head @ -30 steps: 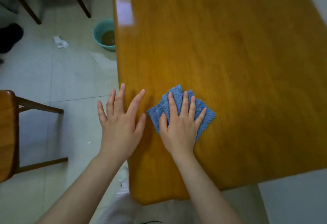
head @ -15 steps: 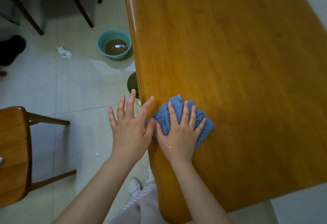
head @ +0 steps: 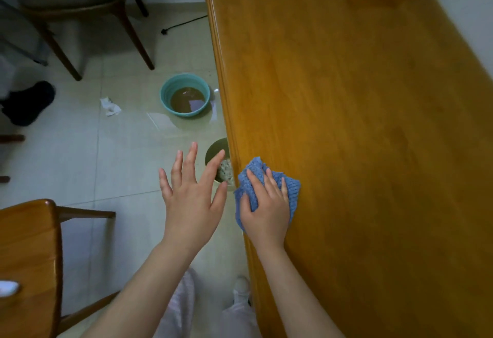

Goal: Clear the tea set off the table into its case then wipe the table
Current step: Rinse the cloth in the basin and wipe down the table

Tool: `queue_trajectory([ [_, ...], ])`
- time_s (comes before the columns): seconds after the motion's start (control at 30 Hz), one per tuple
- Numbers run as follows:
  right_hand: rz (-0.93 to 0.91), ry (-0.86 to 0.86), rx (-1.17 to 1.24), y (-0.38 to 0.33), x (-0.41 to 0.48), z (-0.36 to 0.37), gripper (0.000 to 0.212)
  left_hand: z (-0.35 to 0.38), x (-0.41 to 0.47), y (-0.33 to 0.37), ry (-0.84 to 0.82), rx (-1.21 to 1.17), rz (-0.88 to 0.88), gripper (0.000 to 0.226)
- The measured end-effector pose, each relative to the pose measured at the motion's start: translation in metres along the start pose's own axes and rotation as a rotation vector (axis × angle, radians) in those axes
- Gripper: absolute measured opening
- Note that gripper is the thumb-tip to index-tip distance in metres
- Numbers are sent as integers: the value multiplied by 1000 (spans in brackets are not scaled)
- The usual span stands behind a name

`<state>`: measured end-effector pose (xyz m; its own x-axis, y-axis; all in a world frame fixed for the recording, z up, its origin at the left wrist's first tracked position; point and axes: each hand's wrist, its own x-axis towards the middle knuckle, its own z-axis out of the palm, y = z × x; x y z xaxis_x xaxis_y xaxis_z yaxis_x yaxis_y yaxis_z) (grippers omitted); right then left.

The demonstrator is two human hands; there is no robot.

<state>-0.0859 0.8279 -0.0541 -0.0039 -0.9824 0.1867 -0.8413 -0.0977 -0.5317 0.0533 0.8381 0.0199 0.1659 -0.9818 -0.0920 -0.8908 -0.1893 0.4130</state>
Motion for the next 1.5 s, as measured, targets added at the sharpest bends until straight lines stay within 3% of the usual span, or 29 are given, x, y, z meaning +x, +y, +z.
queue_trajectory([
  [0.23,272,66,107,-48,41,33,46,-37,52,-66,-89,24,83,59],
  [0.43,279,12,27,-103,66,78,43,-73,102,-124,-119,-3,95,65],
  [0.6,312,-19,204,-147,96,114,42,-80,144,-164,-120,-2,60,64],
  [0.67,400,-60,390,-164,119,128,38,-76,167,-176,-184,-39,-6,57],
  [0.73,550,-143,633,-178,144,139,40,-64,191,-188,-276,-169,-145,50],
  [0.87,877,-156,876,-197,204,178,38,-56,247,-198,-389,-740,-507,36],
  [1.03,1215,-111,1204,-219,275,246,34,-45,309,-213,-475,-1131,-655,19],
  [1.1,1213,-118,1176,-226,296,270,35,-46,328,-220,-486,-1137,-620,32],
  [1.2,1196,-176,1153,-232,330,314,32,-44,372,-241,-460,-1163,-574,21],
  [1.3,1197,-228,1226,-241,365,339,22,-42,419,-267,-459,-1180,-516,30],
  [1.4,1193,-250,1271,-236,394,366,44,-32,462,-300,-506,-1153,-468,41],
  [1.5,1109,-339,1077,-220,423,403,75,-11,515,-339,-511,-1154,-505,44],
])
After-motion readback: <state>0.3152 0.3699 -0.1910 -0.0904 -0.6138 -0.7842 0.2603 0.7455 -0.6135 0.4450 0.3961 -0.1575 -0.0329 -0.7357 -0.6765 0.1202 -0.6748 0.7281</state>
